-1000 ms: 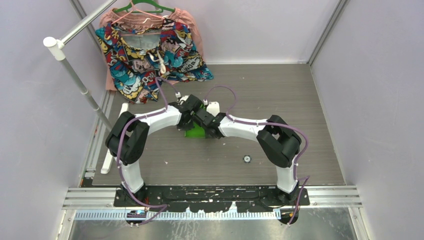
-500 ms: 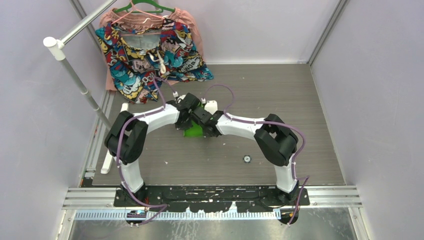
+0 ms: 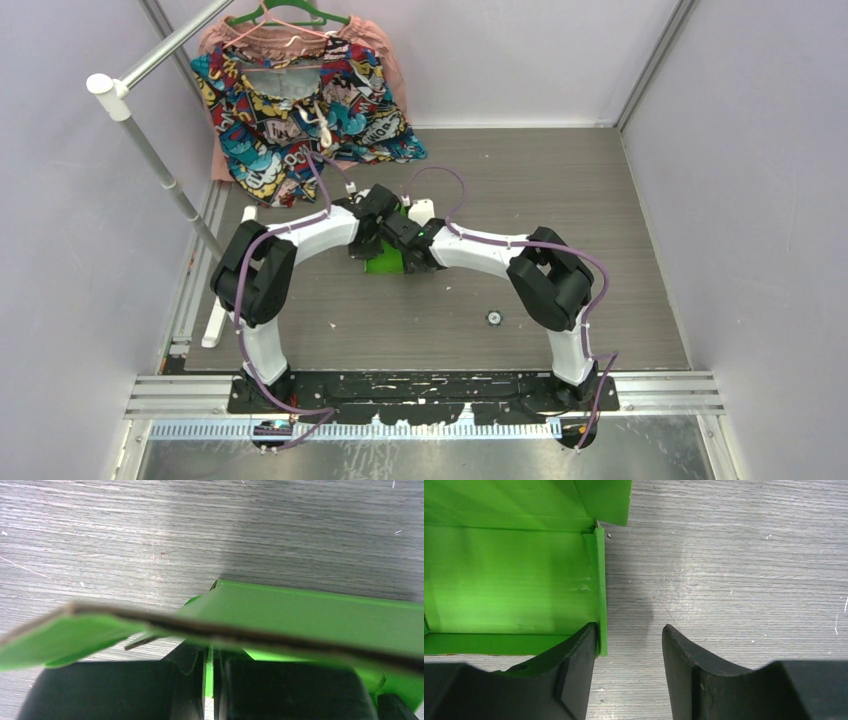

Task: Fold the paper box
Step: Fold the paper box at the center of the board.

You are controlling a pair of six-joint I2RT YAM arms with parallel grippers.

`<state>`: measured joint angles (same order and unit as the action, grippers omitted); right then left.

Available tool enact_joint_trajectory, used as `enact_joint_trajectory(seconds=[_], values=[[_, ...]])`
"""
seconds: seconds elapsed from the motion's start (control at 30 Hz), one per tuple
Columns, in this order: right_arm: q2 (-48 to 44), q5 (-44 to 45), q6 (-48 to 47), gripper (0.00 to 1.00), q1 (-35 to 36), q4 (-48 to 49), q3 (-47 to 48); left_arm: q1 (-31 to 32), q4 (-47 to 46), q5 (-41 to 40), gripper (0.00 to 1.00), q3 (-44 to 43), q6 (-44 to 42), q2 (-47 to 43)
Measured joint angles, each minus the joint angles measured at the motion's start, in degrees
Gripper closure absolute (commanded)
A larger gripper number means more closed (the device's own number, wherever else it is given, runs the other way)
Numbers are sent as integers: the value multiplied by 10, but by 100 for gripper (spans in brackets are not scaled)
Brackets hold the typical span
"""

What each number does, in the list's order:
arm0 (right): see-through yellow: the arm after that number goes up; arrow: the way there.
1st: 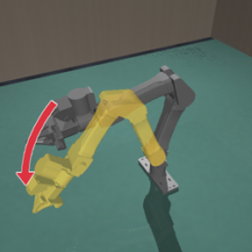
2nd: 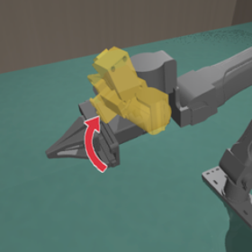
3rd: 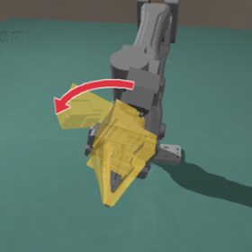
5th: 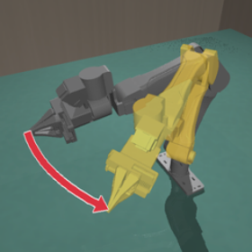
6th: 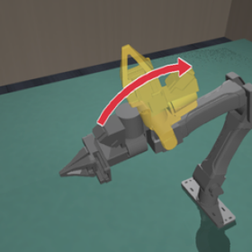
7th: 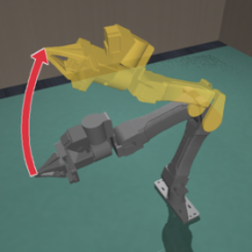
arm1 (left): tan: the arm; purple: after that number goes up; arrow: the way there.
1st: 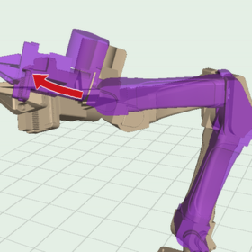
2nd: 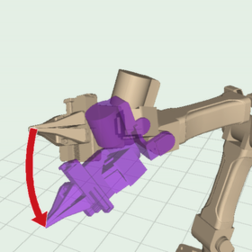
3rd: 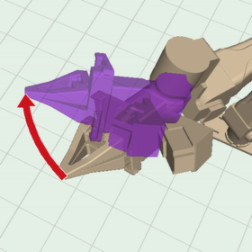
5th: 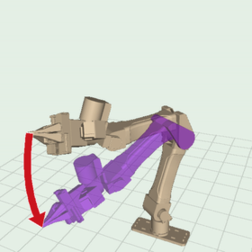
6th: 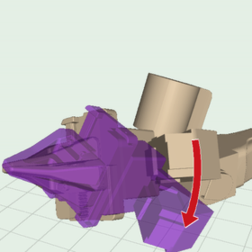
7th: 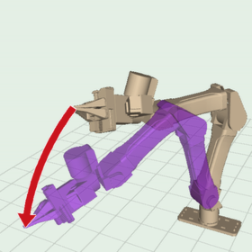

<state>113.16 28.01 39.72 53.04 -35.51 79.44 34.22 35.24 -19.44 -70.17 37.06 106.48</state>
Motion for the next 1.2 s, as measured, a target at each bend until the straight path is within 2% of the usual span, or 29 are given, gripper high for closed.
enact_joint_trajectory(seconds=[0.1, 0.37, 0.5, 0.57, 0.67, 0.97, 1.2], values=[[0, 0, 0, 52, 0, 1, 1, 0, 0, 2, 100, 0, 0, 0], [0, -1, -3, 49, 0, 3, 1, 0, -1, 7, 100, -1, -10, 0], [1, -1, -4, 57, -2, 6, 1, 0, -2, 8, 100, -3, -16, 2], [1, -3, -4, 51, -3, 10, 1, 0, -3, 11, 100, -6, -17, 3], [2, -3, -6, 47, -5, 12, 1, 0, -4, 10, 100, -9, -23, 6], [3, -4, -7, 48, -8, 28, -5, 0, -12, 6, 100, -10, -39, 9], [-1, 17, -13, 48, -9, 129, -48, 2, -17, -9, 100, -10, -46, 10]])
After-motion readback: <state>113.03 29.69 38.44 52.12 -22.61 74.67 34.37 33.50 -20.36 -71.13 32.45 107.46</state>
